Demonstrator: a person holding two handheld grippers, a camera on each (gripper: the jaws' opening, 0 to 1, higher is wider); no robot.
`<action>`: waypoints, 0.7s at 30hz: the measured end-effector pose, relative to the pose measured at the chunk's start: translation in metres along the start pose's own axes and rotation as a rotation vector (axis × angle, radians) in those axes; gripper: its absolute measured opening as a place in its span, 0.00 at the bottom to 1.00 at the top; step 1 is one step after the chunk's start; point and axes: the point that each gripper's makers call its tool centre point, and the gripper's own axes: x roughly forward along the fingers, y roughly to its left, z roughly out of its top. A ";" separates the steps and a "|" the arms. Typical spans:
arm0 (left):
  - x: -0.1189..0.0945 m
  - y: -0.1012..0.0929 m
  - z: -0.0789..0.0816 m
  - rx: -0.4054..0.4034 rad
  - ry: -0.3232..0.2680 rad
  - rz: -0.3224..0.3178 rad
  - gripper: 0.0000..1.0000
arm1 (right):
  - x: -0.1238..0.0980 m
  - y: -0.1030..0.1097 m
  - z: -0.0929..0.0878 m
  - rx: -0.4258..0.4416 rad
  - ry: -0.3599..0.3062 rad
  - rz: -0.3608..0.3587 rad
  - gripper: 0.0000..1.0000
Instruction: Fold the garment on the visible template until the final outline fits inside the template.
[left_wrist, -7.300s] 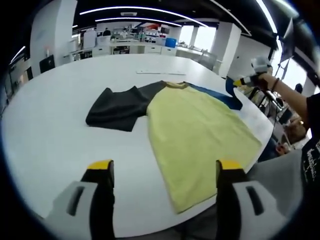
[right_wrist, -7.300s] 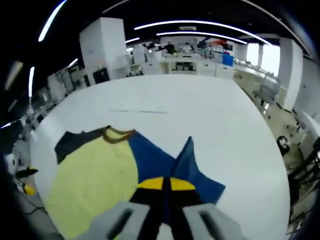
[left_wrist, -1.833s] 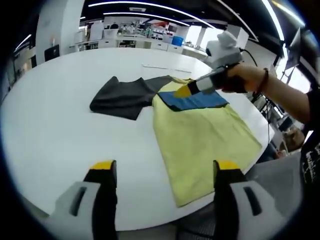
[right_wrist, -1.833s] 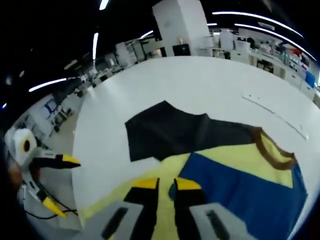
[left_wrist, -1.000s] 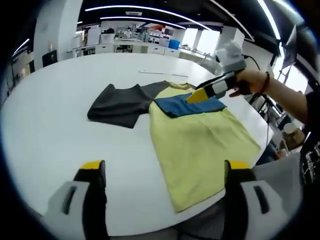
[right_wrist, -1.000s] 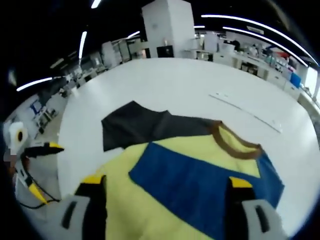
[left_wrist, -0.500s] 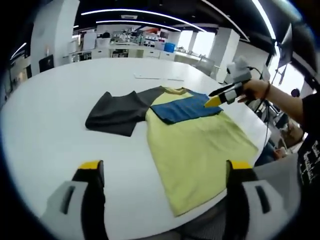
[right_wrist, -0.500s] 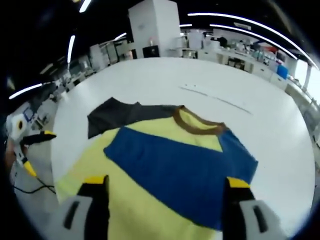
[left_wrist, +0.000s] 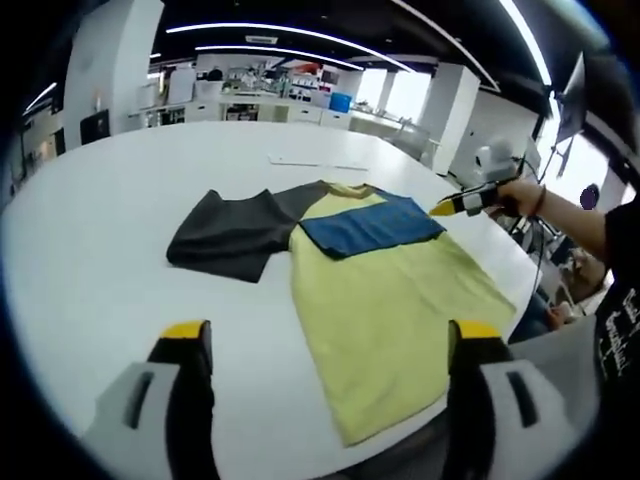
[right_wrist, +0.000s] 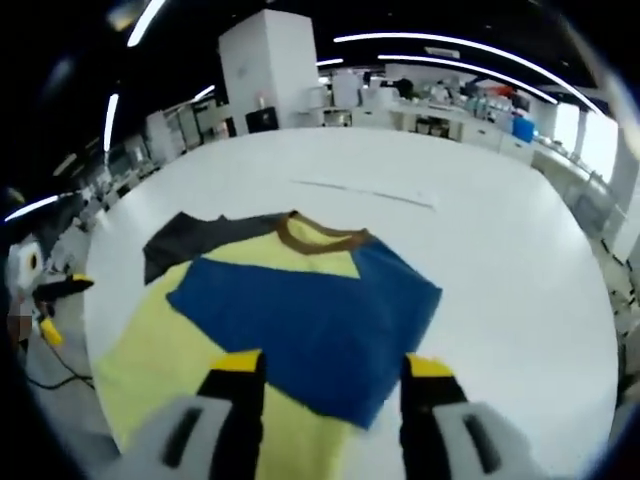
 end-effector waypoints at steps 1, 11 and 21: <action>0.000 0.000 0.000 0.001 -0.001 0.000 0.95 | 0.001 -0.004 -0.001 0.004 -0.001 -0.001 0.49; 0.000 -0.001 -0.003 0.002 0.015 0.009 0.93 | -0.007 -0.019 -0.029 0.003 0.049 -0.019 0.32; 0.000 0.001 -0.005 -0.010 0.020 0.012 0.91 | -0.007 -0.024 -0.049 0.005 0.088 -0.018 0.21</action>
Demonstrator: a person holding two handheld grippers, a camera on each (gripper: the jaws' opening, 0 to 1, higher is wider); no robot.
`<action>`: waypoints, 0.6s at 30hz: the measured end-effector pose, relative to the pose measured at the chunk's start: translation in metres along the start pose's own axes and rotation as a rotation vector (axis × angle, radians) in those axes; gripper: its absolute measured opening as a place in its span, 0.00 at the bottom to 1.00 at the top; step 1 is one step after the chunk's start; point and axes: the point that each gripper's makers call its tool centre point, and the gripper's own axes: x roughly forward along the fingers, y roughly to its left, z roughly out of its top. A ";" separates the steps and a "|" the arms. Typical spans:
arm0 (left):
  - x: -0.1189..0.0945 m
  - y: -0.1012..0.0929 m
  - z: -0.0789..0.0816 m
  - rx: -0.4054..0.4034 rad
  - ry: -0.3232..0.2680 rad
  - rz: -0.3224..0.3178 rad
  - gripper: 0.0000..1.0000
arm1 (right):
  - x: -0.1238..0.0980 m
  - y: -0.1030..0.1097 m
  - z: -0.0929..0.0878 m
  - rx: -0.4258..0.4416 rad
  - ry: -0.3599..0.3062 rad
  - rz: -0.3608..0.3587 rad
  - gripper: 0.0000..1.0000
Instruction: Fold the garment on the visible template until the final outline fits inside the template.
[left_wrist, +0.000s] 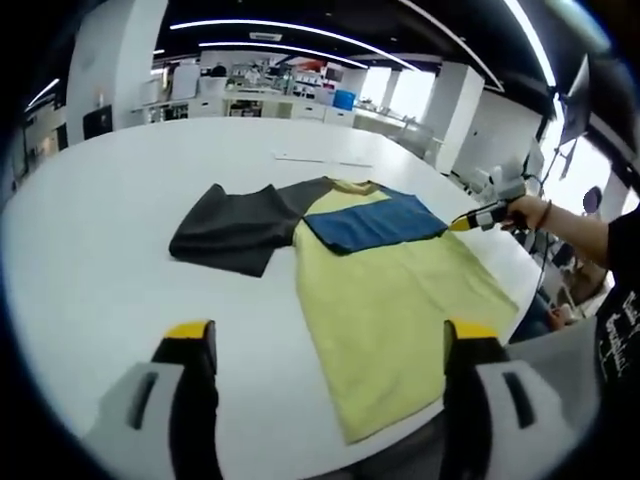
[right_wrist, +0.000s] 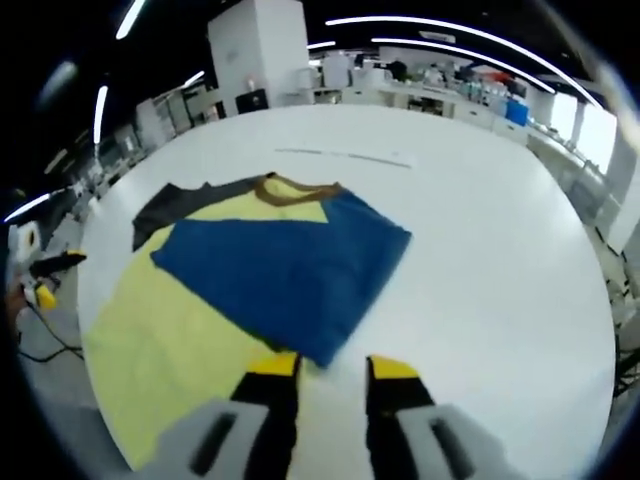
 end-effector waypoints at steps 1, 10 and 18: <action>0.000 0.000 -0.001 0.003 0.004 0.001 0.91 | 0.002 -0.002 -0.001 0.003 -0.001 0.000 0.20; 0.000 -0.002 0.000 0.005 0.006 0.002 0.90 | 0.010 0.000 -0.006 0.037 -0.010 0.016 0.11; 0.000 -0.002 -0.004 0.008 0.025 0.005 0.89 | 0.019 0.009 0.000 0.090 -0.049 0.060 0.00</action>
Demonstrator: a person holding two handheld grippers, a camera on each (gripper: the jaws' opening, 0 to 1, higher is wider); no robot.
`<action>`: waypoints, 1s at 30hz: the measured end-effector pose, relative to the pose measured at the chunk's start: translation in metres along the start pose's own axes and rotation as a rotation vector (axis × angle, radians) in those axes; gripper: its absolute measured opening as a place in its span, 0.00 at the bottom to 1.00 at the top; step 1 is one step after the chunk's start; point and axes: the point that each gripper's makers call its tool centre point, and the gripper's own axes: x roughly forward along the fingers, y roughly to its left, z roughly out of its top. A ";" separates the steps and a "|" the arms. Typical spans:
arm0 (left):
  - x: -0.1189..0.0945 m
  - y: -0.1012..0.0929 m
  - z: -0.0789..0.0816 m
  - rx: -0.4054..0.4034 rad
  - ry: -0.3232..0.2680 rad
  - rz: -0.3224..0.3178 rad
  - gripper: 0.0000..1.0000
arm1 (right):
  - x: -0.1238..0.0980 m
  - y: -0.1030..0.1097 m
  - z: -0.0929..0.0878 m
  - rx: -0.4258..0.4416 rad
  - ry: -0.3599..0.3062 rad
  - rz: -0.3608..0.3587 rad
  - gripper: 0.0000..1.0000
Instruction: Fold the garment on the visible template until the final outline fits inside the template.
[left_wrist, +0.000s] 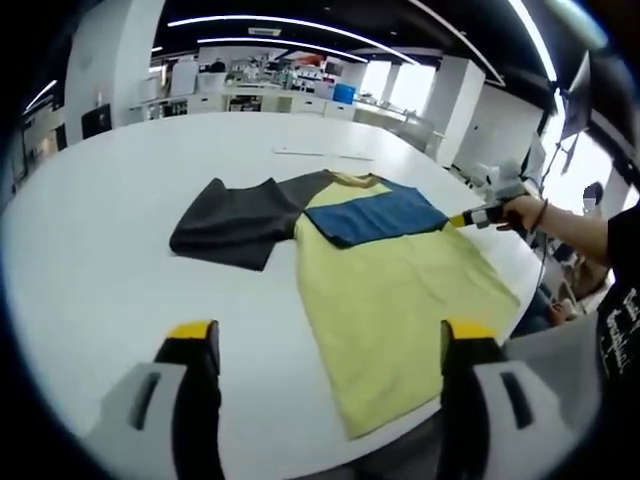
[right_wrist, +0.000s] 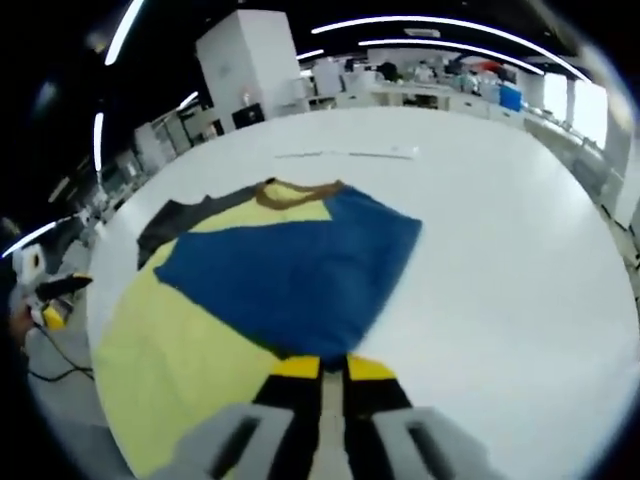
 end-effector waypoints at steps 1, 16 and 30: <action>0.000 -0.001 0.000 0.000 0.001 -0.001 0.88 | 0.001 0.000 0.000 -0.010 0.005 0.001 0.00; 0.002 0.003 -0.004 0.010 0.019 -0.004 0.87 | -0.015 -0.014 -0.006 -0.240 0.117 -0.126 0.00; 0.003 0.010 -0.008 0.011 0.039 0.014 0.87 | -0.014 -0.028 -0.004 -0.250 0.130 -0.148 0.00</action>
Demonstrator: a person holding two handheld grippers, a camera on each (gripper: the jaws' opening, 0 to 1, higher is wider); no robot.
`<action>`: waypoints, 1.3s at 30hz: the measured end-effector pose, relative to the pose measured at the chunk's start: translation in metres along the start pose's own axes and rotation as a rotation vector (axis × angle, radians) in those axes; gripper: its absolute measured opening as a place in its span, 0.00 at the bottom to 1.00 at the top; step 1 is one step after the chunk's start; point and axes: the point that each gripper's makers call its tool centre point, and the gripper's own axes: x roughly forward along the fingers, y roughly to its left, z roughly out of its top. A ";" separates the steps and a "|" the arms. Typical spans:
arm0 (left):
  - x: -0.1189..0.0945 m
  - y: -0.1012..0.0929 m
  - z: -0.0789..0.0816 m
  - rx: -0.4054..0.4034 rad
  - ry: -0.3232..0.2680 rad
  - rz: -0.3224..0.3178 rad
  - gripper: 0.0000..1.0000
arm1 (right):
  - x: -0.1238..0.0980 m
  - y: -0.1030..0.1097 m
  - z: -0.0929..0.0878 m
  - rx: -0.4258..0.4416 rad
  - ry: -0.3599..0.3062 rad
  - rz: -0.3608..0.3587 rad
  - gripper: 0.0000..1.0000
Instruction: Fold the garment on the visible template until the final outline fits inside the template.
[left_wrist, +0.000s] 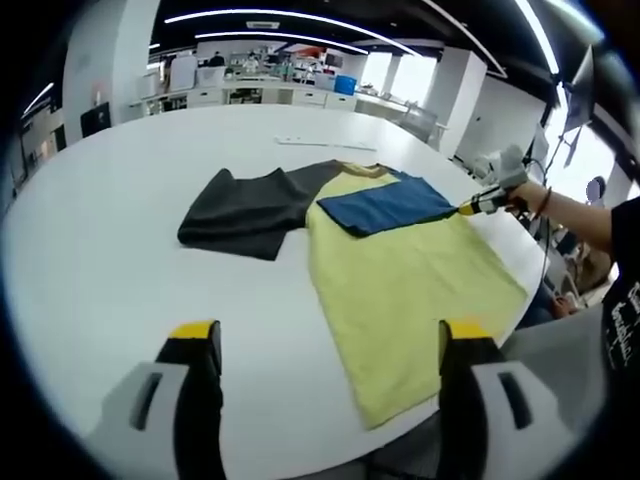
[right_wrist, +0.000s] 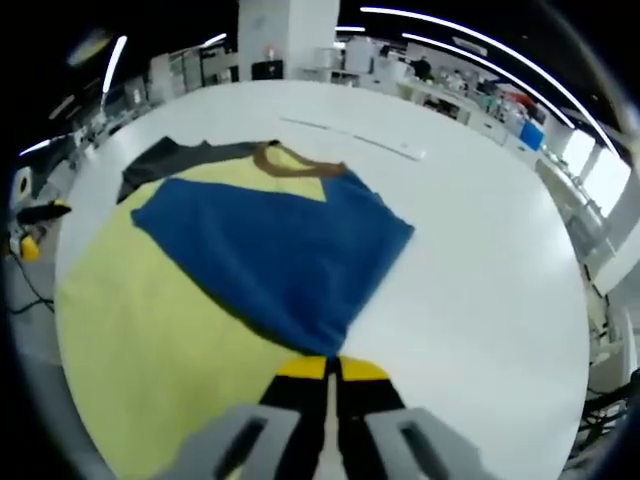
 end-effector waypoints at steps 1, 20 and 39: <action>0.001 0.001 0.001 0.000 0.000 0.003 0.87 | 0.001 -0.003 0.000 -0.001 0.000 0.001 0.00; 0.014 0.047 0.025 -0.002 -0.058 0.099 0.78 | 0.002 -0.032 -0.001 -0.024 0.009 -0.055 0.00; 0.029 0.079 0.035 0.007 -0.078 0.171 0.63 | -0.014 -0.025 0.010 0.287 -0.109 0.037 0.41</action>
